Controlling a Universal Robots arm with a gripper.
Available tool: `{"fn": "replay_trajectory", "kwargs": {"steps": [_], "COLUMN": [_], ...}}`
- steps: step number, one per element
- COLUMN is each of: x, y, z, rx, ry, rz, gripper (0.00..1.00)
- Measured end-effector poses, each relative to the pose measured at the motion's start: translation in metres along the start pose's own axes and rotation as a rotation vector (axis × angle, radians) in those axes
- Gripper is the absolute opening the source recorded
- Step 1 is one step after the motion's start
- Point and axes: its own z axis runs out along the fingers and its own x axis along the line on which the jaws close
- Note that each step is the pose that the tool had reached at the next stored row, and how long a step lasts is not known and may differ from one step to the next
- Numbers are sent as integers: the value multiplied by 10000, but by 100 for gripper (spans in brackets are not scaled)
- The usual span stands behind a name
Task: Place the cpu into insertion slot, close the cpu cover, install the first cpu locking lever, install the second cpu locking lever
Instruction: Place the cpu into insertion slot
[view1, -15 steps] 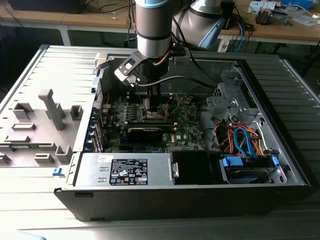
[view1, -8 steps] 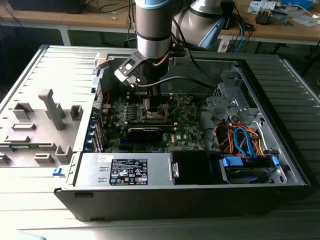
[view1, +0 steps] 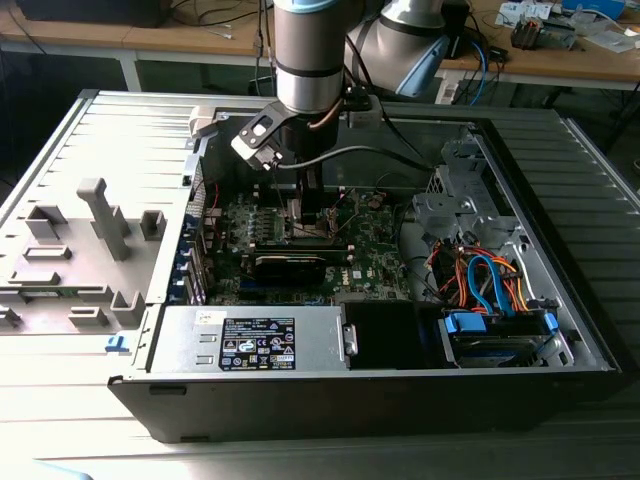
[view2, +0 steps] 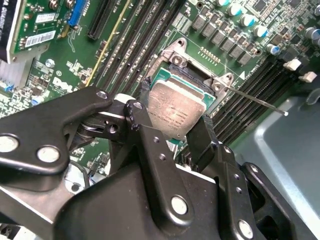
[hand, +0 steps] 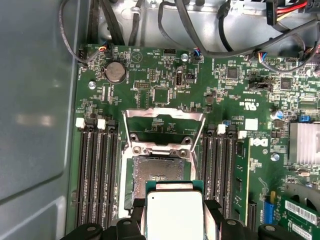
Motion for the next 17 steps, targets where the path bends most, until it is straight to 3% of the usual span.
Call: {"fn": "replay_trajectory", "kwargs": {"steps": [2,17], "x": [17,27], "y": [37,45], "z": [2,38], "rx": [14,23], "ry": [-67,-67], "rz": [-3,-2], "gripper": [55,55]}}
